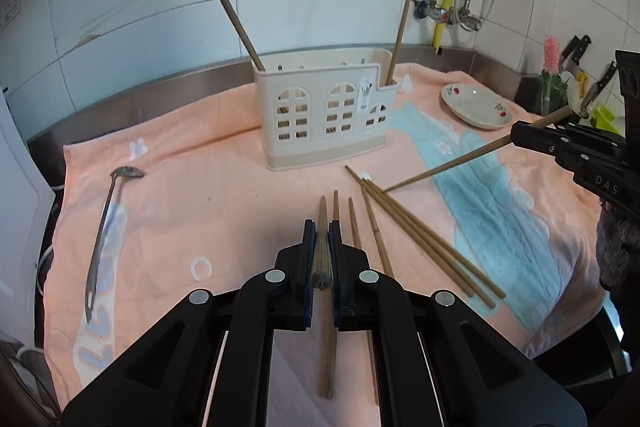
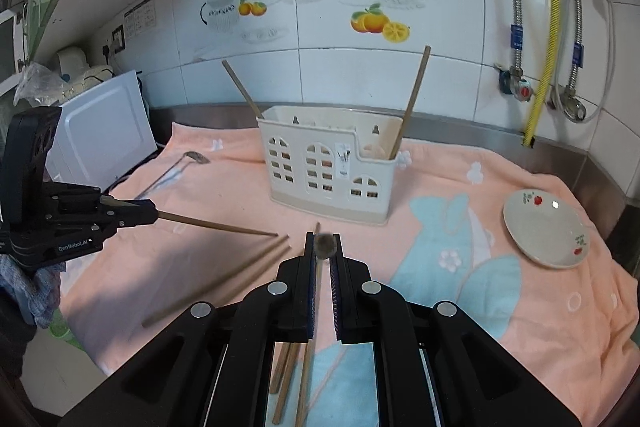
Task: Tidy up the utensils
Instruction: 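Lift the left tool's chopstick into the holder while the right tool inserts its own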
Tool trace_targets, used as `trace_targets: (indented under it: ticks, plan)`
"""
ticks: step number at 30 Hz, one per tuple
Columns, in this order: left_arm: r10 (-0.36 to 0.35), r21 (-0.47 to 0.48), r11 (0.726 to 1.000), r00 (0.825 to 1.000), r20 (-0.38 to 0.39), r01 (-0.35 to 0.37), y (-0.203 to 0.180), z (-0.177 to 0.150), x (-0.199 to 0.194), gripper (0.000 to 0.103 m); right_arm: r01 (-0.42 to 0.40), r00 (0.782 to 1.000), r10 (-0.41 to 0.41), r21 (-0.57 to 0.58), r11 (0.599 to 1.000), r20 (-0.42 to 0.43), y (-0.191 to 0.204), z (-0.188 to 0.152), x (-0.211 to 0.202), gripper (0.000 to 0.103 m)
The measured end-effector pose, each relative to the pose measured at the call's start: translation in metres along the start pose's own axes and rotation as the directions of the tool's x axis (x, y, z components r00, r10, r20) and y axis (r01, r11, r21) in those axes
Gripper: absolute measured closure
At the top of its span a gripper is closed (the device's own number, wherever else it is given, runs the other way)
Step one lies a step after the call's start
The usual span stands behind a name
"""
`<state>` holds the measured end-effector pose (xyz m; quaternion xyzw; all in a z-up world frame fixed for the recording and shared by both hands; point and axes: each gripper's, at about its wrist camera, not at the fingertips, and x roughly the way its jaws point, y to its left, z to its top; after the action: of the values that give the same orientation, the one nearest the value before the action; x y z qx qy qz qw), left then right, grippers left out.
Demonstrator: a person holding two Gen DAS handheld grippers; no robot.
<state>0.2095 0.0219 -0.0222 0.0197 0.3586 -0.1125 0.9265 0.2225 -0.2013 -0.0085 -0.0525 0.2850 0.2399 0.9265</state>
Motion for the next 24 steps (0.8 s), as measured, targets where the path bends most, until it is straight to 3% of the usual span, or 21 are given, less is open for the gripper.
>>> trace_targets:
  ticks: [15,24]
  plan:
    - [-0.02,0.006,1.0,0.997,0.069,0.019,0.004,0.072,-0.007,0.098,0.018,0.999,-0.016,-0.056,0.998,0.032,-0.02,0.101,-0.023,0.097]
    - [-0.024,0.03,0.999,0.983,0.184,0.019,-0.002,0.134,-0.037,0.098,0.066,0.997,-0.063,-0.081,0.995,0.035,-0.034,0.147,-0.025,0.097]
